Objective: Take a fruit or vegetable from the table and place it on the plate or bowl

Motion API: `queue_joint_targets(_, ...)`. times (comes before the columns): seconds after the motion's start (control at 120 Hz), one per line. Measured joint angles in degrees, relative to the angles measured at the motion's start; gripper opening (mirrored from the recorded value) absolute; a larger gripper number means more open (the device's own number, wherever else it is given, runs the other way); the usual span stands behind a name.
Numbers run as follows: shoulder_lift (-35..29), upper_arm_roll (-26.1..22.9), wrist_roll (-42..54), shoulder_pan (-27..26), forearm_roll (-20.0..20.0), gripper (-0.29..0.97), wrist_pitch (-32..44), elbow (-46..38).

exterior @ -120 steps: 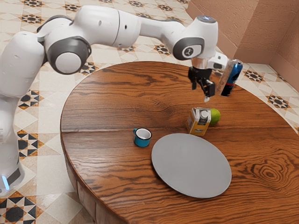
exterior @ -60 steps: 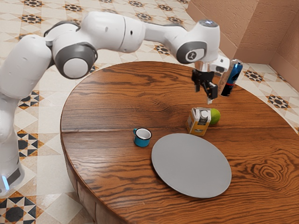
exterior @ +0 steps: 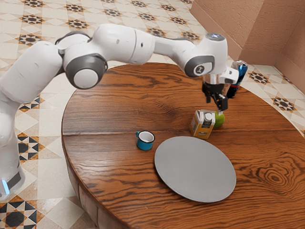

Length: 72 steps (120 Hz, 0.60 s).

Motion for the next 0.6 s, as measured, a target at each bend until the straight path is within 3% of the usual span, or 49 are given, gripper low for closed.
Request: queue_joint_targets(0.6,2.89,-1.01,0.62,1.7,-1.13,0.68,3.76,0.03)
